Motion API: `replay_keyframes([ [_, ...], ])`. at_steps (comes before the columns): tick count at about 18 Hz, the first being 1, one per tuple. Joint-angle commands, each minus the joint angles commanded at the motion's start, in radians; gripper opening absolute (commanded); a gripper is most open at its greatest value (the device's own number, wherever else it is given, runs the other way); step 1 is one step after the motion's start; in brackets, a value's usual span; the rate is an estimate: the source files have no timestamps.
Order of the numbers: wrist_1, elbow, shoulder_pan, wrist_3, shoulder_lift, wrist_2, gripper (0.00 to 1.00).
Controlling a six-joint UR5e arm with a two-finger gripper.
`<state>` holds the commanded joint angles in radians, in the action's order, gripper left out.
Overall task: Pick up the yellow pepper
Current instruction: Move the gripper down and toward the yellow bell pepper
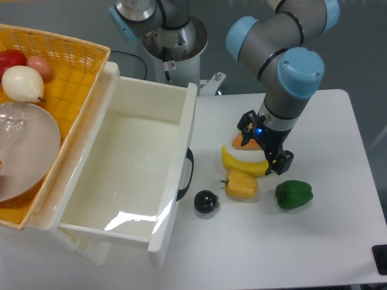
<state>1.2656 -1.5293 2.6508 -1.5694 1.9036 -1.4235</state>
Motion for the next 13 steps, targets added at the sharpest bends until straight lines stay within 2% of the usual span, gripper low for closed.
replay_keyframes([
  [3, -0.044, -0.008, -0.014, -0.009, 0.011, 0.002, 1.00],
  [5, -0.095, -0.008, -0.038, -0.081, 0.035, -0.008, 1.00],
  [11, -0.106, -0.002, -0.063, -0.313, 0.083, -0.078, 1.00],
  [13, -0.107, -0.002, -0.071, -0.325, 0.100, -0.116, 1.00],
])
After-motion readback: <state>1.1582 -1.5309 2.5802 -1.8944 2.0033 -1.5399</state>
